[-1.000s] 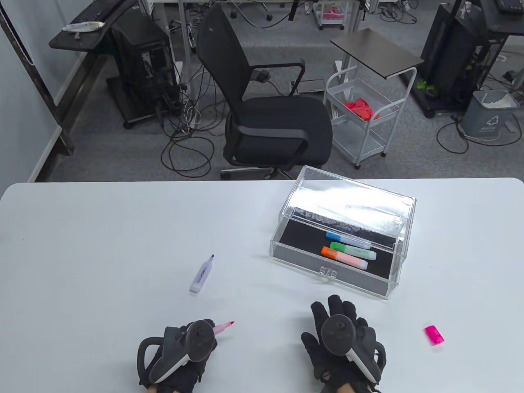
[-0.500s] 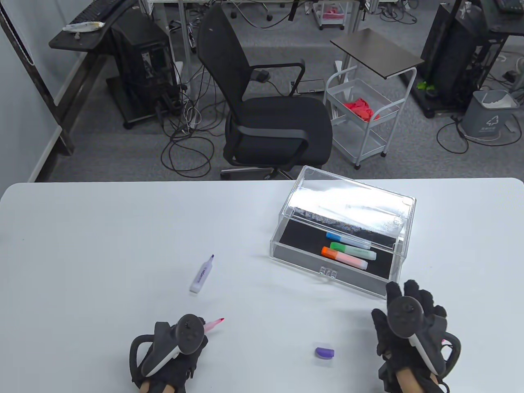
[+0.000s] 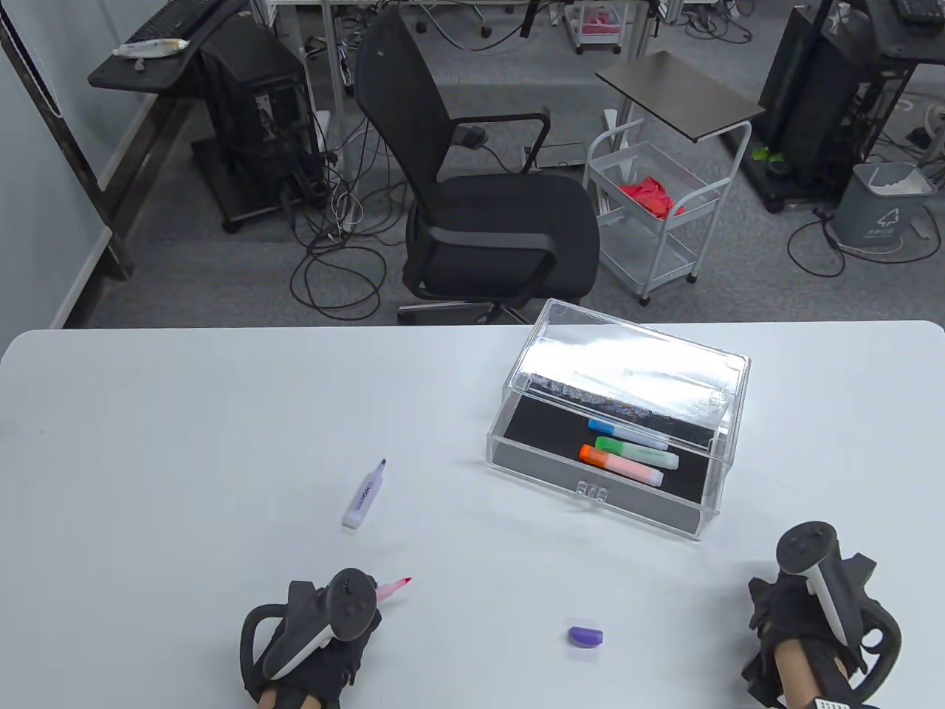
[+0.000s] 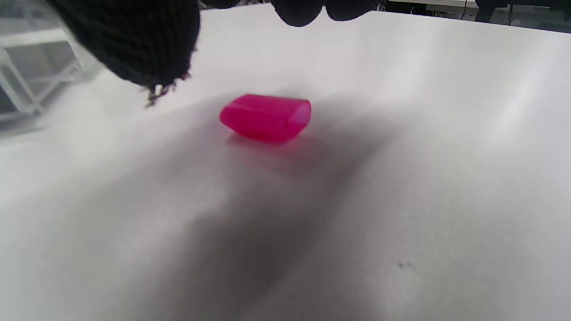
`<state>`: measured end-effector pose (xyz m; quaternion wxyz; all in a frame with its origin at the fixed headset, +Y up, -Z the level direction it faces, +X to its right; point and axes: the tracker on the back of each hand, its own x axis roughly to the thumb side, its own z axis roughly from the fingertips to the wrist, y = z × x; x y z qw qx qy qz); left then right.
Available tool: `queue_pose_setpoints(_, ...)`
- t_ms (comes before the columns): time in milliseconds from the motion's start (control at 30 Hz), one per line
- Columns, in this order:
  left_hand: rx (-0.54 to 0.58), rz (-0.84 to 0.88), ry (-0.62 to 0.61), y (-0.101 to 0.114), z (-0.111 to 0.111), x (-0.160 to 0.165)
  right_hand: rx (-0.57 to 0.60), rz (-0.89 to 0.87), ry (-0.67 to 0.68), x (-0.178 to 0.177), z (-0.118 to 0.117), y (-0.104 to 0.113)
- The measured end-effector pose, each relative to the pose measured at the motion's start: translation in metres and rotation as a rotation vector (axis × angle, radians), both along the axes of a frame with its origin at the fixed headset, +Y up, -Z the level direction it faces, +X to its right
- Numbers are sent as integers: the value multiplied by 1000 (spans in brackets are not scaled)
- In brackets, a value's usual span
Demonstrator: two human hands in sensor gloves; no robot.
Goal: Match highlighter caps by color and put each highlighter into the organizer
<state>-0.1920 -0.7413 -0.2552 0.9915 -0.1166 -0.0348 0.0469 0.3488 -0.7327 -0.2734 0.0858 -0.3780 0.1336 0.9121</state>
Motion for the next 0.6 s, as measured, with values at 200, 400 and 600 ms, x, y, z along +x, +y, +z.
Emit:
queue_pose_setpoints(200,-5,-5,-4,0,-1,1,-102,-7,-20,4,-9,-22)
queue_pose_setpoints(400,-22,-11,-5,-2,-2,3,-106,23,-10,0,-13,-24)
queue_pose_setpoints(600,-28,-2,-6,-1,0,3,-23,41,35,-6,-9,-21)
